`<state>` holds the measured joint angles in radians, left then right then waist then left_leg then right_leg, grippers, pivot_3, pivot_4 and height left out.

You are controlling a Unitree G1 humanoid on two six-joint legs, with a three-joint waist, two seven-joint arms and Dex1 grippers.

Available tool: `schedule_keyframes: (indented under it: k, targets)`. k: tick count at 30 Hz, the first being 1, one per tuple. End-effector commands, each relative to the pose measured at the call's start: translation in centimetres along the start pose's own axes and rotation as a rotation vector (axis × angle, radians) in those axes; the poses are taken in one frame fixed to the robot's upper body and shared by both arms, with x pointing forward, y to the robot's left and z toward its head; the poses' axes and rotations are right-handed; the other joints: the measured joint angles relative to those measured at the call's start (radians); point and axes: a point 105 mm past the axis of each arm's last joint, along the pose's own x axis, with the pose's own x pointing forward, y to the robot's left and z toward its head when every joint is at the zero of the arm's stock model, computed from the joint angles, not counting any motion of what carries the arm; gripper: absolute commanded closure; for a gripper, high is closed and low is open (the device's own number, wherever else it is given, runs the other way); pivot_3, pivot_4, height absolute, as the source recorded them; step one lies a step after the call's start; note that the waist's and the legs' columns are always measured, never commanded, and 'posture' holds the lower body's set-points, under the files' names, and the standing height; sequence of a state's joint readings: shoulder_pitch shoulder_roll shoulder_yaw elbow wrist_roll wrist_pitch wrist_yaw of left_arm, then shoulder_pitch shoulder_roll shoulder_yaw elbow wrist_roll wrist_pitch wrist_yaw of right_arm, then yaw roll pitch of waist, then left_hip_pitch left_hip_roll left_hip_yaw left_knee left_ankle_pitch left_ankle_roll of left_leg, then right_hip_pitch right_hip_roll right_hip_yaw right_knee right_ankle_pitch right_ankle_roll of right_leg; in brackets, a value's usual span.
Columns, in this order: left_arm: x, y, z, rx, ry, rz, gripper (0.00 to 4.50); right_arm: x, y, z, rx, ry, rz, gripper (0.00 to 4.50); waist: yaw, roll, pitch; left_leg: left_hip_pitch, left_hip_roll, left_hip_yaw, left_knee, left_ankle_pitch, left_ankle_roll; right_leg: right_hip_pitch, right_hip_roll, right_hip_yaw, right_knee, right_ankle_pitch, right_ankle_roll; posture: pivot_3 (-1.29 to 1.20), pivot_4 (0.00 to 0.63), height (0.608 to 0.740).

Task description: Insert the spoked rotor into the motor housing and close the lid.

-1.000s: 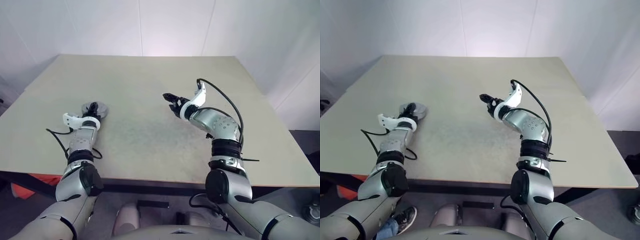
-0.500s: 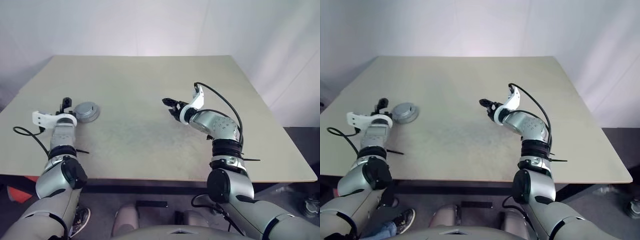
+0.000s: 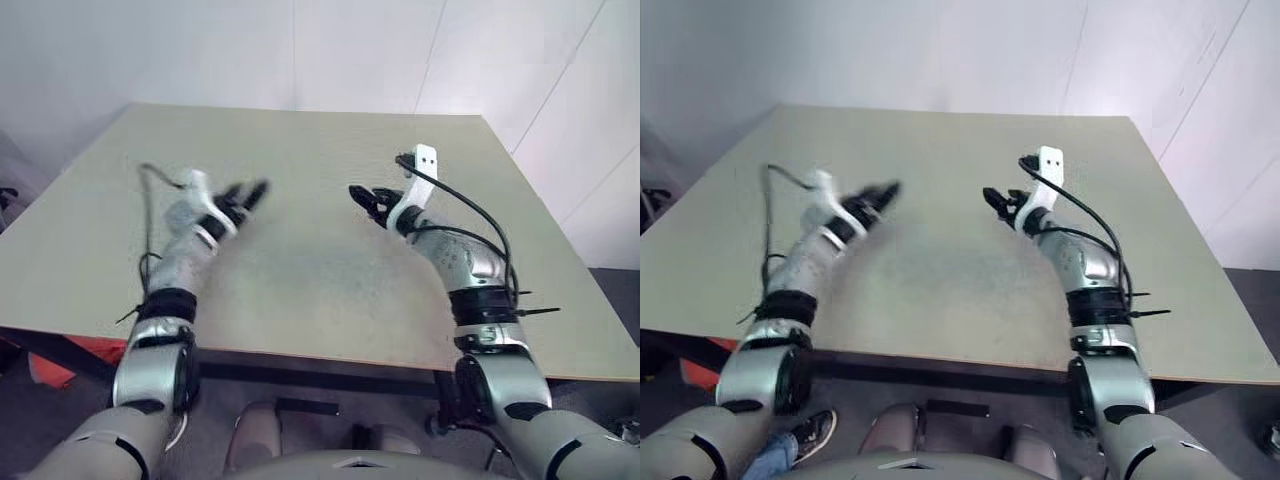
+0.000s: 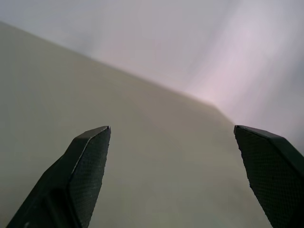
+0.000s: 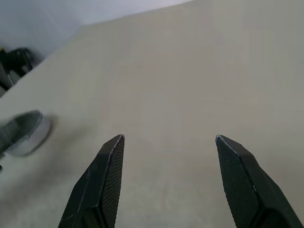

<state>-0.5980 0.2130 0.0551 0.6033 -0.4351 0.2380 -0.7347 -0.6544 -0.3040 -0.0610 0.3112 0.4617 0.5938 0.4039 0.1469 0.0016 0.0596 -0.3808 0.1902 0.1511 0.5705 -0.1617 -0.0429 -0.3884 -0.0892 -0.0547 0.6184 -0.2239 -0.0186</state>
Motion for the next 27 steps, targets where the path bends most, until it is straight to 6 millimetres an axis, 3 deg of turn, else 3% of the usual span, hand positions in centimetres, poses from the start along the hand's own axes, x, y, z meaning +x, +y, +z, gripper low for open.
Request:
schedule_keyframes:
  k: [1,9,15,21,25,27]
  targets:
    - [0.4,-2.9,-0.8,0.176,0.092,-0.139,0.12,-1.2,-0.2,0.8,-0.224,0.007,0.057,1.06,-0.006,0.0,0.0,0.0,0.001,0.0,0.001,-0.001,0.001,0.0,0.002,0.0,0.0,0.0,0.0,0.0,0.0,0.74]
    - [0.0,-3.3,-2.0,0.26,0.124,-0.134,0.12,-2.0,-3.5,-3.0,-0.584,0.136,-0.023,1.06,-0.023,0.001,0.0,0.002,0.005,0.001,0.005,-0.001,0.002,0.001,0.005,0.0,0.004,-0.003,-0.008,0.0,0.0,0.74]
    - [-0.2,-3.2,-1.6,0.273,0.101,-0.116,0.12,-1.2,-3.1,-2.8,-0.575,0.068,-0.022,1.06,-0.024,0.001,0.0,0.002,0.004,0.002,0.007,-0.002,0.005,0.002,0.003,0.001,0.004,-0.003,-0.009,0.0,0.0,0.74]
    - [-0.1,-3.4,-1.1,0.293,0.054,-0.119,0.12,-1.6,-1.7,-2.0,-0.516,-0.017,0.051,1.06,-0.023,0.001,0.0,0.002,0.003,0.002,0.008,-0.003,0.014,0.002,0.003,0.001,0.004,-0.003,-0.009,0.0,0.0,0.74]
    - [0.1,-3.6,-1.2,0.269,0.042,-0.125,0.0,-1.6,-1.8,-1.5,-0.51,-0.021,0.063,0.02,-0.024,0.001,0.0,0.002,0.003,0.002,0.008,-0.004,0.016,0.002,0.003,0.001,0.004,-0.003,-0.009,0.0,0.0,0.74]
    - [0.3,-3.7,-1.5,0.269,0.055,-0.109,0.0,-1.6,-1.9,-1.6,-0.505,-0.007,0.067,0.02,-0.024,0.001,0.0,0.002,0.003,0.002,0.008,-0.004,0.016,0.002,0.003,0.001,0.004,-0.003,-0.009,0.0,0.0,0.74]
